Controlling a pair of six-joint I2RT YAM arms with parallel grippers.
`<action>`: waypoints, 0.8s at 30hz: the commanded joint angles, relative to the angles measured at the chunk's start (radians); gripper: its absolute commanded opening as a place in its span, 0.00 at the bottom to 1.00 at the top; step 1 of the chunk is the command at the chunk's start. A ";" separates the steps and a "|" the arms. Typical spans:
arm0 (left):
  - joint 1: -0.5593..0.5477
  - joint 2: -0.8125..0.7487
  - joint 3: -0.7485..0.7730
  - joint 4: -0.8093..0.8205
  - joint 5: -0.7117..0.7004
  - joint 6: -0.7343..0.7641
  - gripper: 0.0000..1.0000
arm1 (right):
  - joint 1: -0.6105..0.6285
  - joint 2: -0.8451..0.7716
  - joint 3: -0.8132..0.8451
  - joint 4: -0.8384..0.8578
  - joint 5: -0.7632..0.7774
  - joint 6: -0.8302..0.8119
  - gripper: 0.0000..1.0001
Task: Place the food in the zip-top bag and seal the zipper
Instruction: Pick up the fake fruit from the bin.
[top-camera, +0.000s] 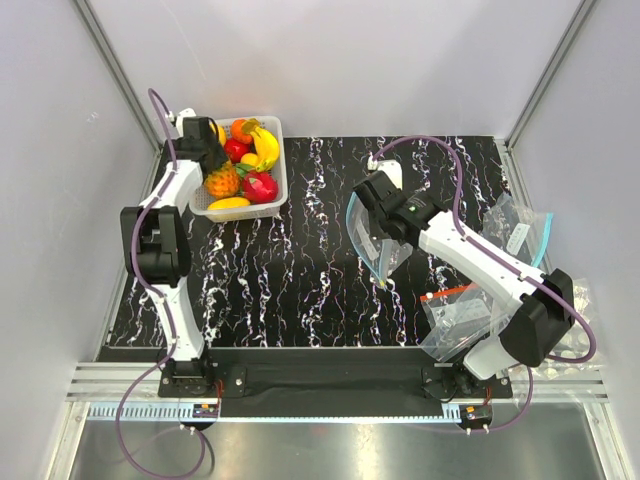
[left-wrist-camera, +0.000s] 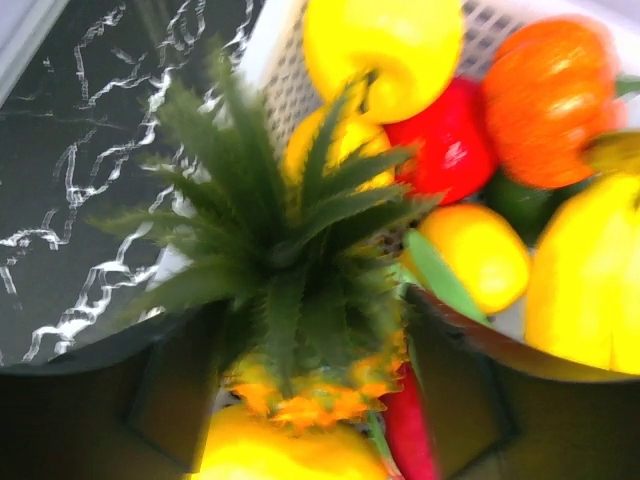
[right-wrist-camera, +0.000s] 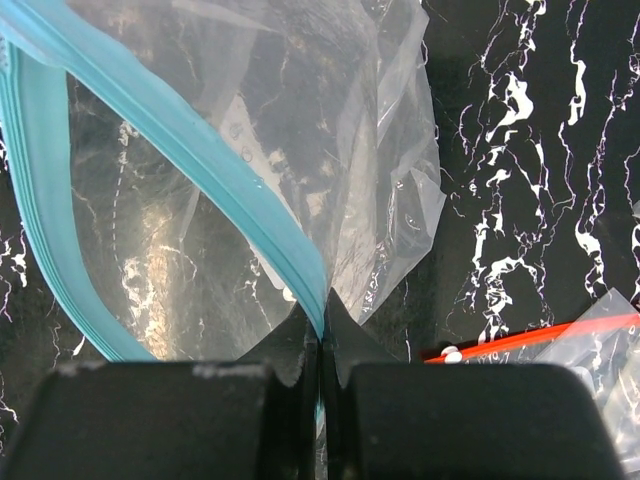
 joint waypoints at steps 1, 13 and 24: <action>0.035 -0.003 0.038 0.025 0.021 0.015 0.60 | -0.014 -0.032 0.026 0.011 0.010 -0.004 0.00; 0.056 -0.274 -0.195 0.211 0.229 -0.037 0.14 | -0.073 0.019 0.055 -0.004 -0.013 0.022 0.00; 0.055 -0.557 -0.365 0.245 0.386 -0.040 0.08 | -0.096 0.287 0.301 -0.210 0.152 0.124 0.00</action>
